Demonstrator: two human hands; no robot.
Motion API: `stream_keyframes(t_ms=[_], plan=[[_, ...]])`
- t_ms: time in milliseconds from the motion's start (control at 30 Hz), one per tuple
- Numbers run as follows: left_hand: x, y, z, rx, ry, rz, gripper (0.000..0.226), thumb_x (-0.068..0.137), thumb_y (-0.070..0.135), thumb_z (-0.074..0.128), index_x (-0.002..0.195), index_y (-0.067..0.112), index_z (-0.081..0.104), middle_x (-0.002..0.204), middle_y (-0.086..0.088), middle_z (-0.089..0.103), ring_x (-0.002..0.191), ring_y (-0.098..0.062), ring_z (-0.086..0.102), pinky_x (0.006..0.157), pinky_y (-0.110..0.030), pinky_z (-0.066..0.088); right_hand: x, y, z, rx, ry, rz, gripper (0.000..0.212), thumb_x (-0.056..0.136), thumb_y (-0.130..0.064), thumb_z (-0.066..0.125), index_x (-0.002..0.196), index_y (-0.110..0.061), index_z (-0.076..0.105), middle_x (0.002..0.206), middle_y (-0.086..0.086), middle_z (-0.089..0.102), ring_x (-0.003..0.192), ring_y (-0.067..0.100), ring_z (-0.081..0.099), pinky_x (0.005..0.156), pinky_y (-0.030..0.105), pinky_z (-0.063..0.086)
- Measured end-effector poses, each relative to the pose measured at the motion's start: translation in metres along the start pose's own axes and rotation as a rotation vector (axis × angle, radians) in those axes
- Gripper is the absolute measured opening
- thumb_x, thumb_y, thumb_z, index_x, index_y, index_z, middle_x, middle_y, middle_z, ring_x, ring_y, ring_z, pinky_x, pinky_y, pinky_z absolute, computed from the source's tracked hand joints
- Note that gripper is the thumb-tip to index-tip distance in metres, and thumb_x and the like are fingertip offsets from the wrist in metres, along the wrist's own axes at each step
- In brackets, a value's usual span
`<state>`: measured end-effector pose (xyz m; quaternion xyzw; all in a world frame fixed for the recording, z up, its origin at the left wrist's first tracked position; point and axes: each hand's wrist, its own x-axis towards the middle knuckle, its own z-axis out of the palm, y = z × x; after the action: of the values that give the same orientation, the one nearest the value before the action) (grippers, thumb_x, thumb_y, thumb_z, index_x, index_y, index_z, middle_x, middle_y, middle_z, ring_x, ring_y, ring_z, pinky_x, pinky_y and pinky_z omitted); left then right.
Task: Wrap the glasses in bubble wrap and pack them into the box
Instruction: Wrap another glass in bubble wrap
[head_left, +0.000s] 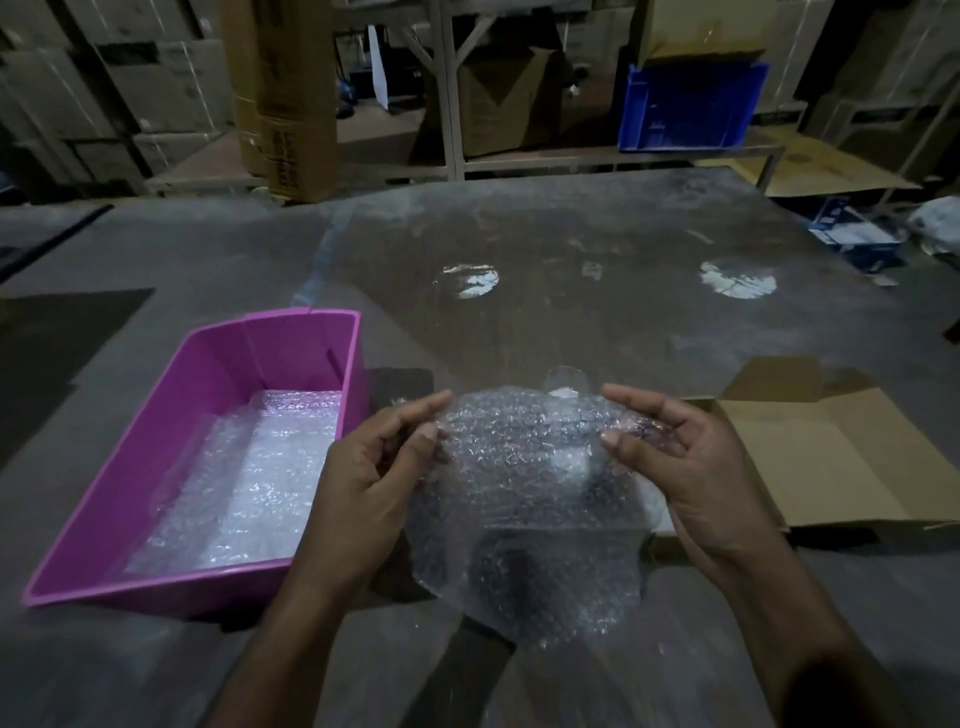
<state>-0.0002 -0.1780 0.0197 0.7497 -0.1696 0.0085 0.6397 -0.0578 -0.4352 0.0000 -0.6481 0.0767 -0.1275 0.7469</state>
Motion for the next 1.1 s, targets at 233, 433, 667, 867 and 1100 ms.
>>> stream_keyframes(t_ms=[233,433,667,867,1100], plan=[[0.002,-0.003,0.004,0.049,0.012,-0.035,0.03,0.078,0.026,0.081,0.107,0.029,0.078,0.091,-0.008,0.074,0.08,-0.02,0.068,0.078,-0.049,0.058,-0.003,-0.013,-0.002,-0.084,0.055,-0.09,0.038,0.073,-0.015,0.081,0.11,-0.019,0.075,0.076,-0.009,0.073,0.066,0.005,0.063,0.068,0.017,0.055],[0.003,0.0,0.003,0.249,0.001,0.06,0.012,0.077,0.032,0.08,0.087,0.027,0.076,0.097,0.007,0.071,0.094,-0.01,0.068,0.078,-0.03,0.057,-0.009,-0.016,-0.009,-0.452,0.085,-0.193,0.009,0.076,-0.032,0.081,0.081,-0.026,0.077,0.089,-0.003,0.074,0.084,0.014,0.071,0.079,0.034,0.059],[0.004,0.005,0.008,0.071,-0.083,-0.019,0.008,0.093,0.021,0.068,0.097,0.014,0.068,0.092,0.001,0.073,0.08,-0.011,0.07,0.07,-0.022,0.054,-0.01,-0.015,-0.014,-0.455,0.041,-0.211,0.003,0.085,-0.026,0.074,0.084,-0.023,0.075,0.096,-0.008,0.073,0.097,0.007,0.068,0.087,0.026,0.05],[0.002,0.002,0.012,0.076,-0.11,0.027,0.025,0.105,0.004,0.047,0.1,0.016,0.068,0.091,0.003,0.068,0.074,-0.007,0.057,0.066,-0.012,0.045,-0.013,-0.014,-0.005,-0.224,0.025,-0.14,0.016,0.096,-0.017,0.061,0.104,-0.021,0.075,0.079,-0.017,0.067,0.07,0.004,0.055,0.063,0.021,0.047],[0.001,0.004,0.007,-0.063,-0.212,-0.136,0.022,0.089,0.023,0.07,0.11,0.024,0.075,0.106,0.004,0.076,0.094,-0.008,0.069,0.079,-0.021,0.054,-0.019,-0.018,-0.014,-0.192,-0.143,0.028,0.03,0.076,-0.024,0.079,0.105,-0.02,0.077,0.109,-0.005,0.076,0.1,0.009,0.071,0.09,0.035,0.054]])
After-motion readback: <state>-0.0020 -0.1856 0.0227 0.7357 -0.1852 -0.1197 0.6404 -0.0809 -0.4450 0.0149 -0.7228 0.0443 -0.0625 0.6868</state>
